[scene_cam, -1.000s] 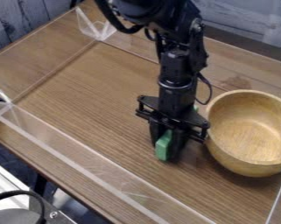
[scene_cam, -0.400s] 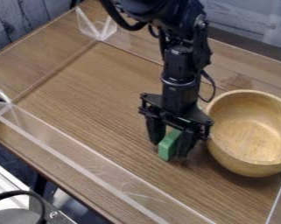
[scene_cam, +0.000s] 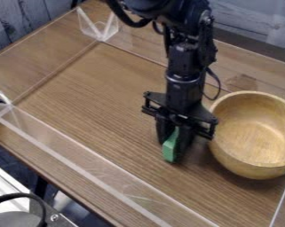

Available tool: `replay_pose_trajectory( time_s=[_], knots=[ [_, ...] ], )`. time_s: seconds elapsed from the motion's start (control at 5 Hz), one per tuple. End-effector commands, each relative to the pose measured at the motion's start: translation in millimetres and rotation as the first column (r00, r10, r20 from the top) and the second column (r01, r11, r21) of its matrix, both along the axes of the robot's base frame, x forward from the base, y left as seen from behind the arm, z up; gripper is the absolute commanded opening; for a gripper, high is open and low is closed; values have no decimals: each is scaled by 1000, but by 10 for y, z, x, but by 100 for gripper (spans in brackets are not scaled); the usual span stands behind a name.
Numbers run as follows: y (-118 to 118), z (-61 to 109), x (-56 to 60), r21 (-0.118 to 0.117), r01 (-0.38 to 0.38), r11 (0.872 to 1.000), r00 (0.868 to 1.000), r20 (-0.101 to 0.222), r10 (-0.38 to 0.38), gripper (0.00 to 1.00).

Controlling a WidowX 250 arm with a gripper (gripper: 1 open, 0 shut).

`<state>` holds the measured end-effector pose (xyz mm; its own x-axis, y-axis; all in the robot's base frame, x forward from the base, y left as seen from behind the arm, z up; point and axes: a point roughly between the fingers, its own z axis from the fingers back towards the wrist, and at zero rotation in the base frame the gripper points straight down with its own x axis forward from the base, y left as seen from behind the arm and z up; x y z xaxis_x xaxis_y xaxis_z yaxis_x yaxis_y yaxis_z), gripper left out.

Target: Put the green block in the brown bowl

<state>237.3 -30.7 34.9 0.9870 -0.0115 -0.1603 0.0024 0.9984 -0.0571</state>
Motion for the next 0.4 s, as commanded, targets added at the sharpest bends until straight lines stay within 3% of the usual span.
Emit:
replay_pose_trajectory(
  time_s=[0.0,0.2],
  knots=[
    [-54,309,166,-13,4,1000,995,101,-3,0],
    [-179,483,279,-24,7,1000,992,126,-4,0]
  ],
)
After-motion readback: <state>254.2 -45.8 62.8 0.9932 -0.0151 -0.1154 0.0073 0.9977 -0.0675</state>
